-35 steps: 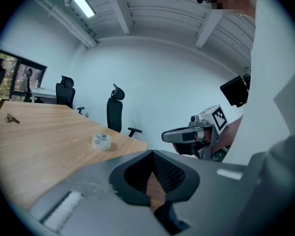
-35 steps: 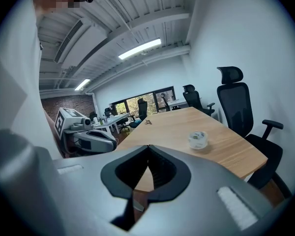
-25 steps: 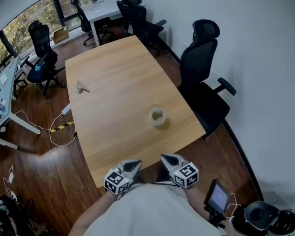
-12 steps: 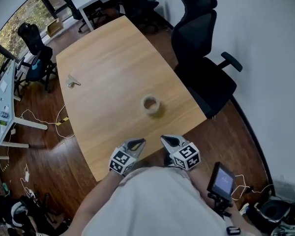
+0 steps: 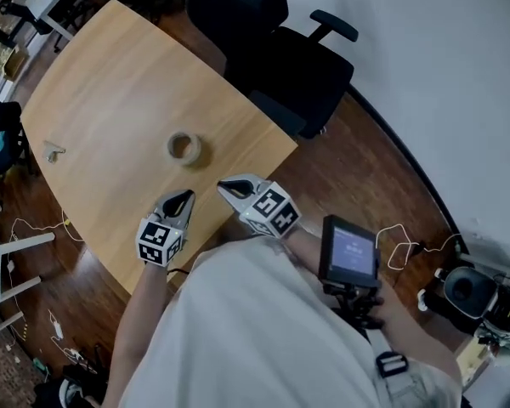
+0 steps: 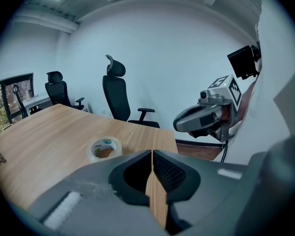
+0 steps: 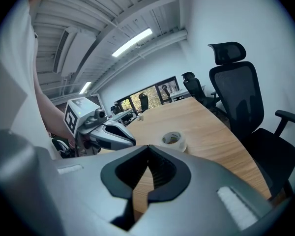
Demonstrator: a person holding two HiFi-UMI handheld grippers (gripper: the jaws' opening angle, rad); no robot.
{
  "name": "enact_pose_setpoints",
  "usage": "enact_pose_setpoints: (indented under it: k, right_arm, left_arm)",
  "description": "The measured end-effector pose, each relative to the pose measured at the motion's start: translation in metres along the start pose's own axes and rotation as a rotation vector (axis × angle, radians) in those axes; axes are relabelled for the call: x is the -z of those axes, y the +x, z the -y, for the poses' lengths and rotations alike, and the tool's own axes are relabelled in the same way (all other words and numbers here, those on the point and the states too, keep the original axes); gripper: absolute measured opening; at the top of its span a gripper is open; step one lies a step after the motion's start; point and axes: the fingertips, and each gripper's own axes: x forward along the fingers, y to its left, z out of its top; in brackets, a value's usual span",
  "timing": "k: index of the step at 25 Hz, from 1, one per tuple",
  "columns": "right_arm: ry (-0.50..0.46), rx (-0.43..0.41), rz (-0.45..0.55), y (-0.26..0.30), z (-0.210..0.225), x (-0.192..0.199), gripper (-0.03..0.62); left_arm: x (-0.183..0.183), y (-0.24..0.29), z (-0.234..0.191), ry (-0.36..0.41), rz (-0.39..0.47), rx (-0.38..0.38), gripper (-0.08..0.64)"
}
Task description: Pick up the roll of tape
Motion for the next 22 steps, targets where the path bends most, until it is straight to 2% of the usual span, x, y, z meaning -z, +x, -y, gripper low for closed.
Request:
enact_pose_setpoints:
  k: [6, 11, 16, 22]
  right_arm:
    - [0.016, -0.021, -0.003, -0.001, 0.026, -0.003, 0.006]
    - [0.022, -0.056, -0.001, 0.005, 0.045, -0.012, 0.006]
    - [0.05, -0.059, -0.005, -0.003, 0.071, -0.002, 0.006]
    - [0.079, -0.043, -0.006, -0.001, 0.08, -0.002, 0.006]
  left_arm:
    - [-0.014, 0.025, -0.015, 0.038, -0.05, -0.012, 0.018]
    - [-0.021, 0.043, -0.041, 0.089, -0.125, -0.058, 0.021]
    - [-0.011, 0.076, -0.05, 0.117, -0.214, -0.063, 0.032]
    - [0.008, 0.088, -0.081, 0.158, -0.332, -0.062, 0.079]
